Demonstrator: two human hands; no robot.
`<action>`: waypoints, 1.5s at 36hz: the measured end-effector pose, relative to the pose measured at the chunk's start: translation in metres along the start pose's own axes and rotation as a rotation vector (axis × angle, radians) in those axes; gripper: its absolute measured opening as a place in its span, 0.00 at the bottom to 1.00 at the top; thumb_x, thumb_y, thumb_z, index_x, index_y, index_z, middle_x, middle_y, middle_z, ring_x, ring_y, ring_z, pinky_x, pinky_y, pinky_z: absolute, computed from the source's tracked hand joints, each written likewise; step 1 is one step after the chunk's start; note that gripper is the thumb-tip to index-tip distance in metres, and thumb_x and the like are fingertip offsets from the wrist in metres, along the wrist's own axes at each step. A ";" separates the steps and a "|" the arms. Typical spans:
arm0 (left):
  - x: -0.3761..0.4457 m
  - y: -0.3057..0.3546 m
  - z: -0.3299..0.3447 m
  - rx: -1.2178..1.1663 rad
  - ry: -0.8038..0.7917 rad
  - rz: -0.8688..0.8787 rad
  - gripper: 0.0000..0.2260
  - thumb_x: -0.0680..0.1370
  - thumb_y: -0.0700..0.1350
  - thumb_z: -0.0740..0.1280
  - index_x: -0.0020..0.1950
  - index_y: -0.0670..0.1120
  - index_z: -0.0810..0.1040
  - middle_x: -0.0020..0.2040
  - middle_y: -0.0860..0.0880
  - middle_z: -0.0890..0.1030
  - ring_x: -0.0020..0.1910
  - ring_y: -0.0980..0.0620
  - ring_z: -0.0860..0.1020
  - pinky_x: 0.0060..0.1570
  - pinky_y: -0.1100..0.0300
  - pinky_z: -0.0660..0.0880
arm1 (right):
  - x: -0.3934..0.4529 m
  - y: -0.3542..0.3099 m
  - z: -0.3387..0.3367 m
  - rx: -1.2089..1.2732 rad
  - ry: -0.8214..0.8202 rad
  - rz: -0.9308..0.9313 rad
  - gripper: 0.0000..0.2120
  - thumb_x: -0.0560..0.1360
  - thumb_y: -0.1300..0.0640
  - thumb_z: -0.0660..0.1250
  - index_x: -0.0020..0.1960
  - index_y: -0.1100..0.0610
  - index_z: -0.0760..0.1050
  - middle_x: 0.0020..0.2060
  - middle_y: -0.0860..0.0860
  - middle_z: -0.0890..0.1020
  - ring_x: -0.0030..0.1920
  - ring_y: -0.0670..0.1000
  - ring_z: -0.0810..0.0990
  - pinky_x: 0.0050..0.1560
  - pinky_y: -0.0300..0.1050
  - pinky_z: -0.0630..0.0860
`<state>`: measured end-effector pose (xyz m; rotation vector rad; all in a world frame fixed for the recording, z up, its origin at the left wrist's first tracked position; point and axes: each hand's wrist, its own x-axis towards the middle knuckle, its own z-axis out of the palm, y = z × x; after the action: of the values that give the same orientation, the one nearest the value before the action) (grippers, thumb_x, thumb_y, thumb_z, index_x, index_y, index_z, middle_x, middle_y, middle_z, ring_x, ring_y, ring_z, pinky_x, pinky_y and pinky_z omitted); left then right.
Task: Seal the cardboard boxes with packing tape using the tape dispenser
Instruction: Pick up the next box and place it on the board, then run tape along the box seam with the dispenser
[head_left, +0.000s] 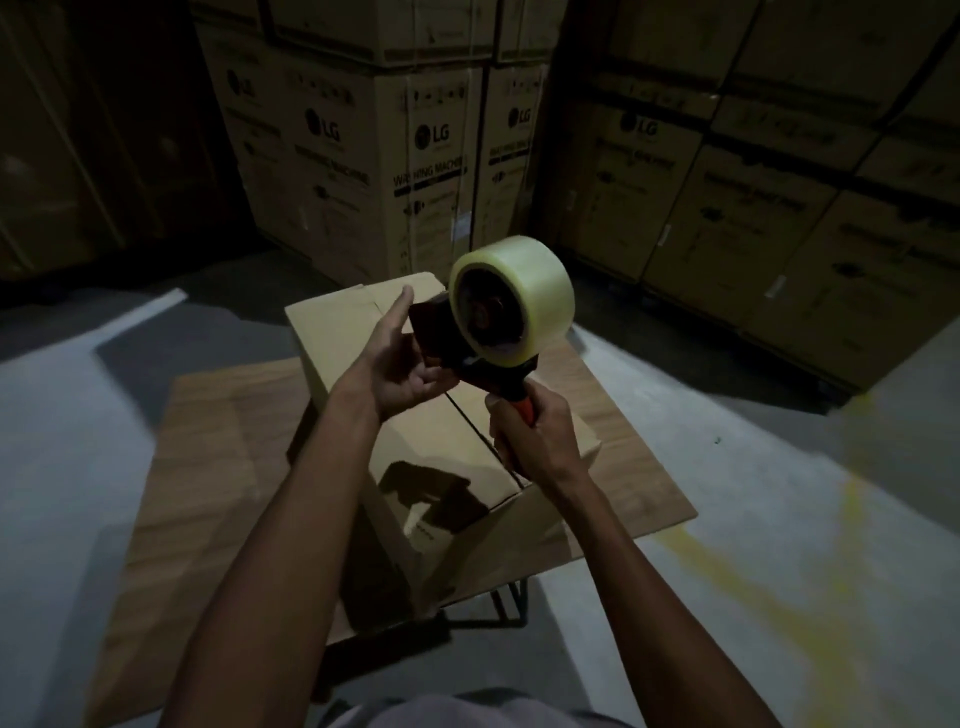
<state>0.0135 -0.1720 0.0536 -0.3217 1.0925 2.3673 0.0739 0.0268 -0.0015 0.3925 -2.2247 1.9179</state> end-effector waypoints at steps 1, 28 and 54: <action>-0.003 0.003 -0.002 0.028 0.008 -0.003 0.28 0.77 0.70 0.63 0.55 0.46 0.79 0.40 0.44 0.83 0.32 0.48 0.82 0.30 0.59 0.79 | -0.001 -0.001 0.005 -0.001 -0.006 -0.005 0.09 0.77 0.48 0.69 0.43 0.52 0.76 0.28 0.51 0.78 0.23 0.53 0.74 0.25 0.47 0.71; -0.016 0.075 -0.118 -0.218 -0.221 -0.134 0.19 0.81 0.47 0.65 0.52 0.30 0.83 0.54 0.31 0.83 0.49 0.42 0.86 0.44 0.56 0.84 | 0.027 -0.024 0.118 0.250 -0.011 0.152 0.09 0.81 0.56 0.65 0.51 0.63 0.75 0.31 0.64 0.74 0.25 0.56 0.72 0.27 0.47 0.69; 0.025 0.137 -0.113 0.028 0.227 -0.001 0.08 0.80 0.41 0.69 0.47 0.36 0.78 0.28 0.44 0.80 0.24 0.55 0.80 0.37 0.61 0.82 | 0.103 0.002 0.137 0.085 -0.001 0.218 0.13 0.84 0.58 0.67 0.42 0.62 0.73 0.25 0.53 0.76 0.21 0.54 0.72 0.25 0.43 0.70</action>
<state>-0.0809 -0.3241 0.0580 -0.5929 1.2255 2.3545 -0.0190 -0.1164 0.0071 0.1680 -2.2740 2.1248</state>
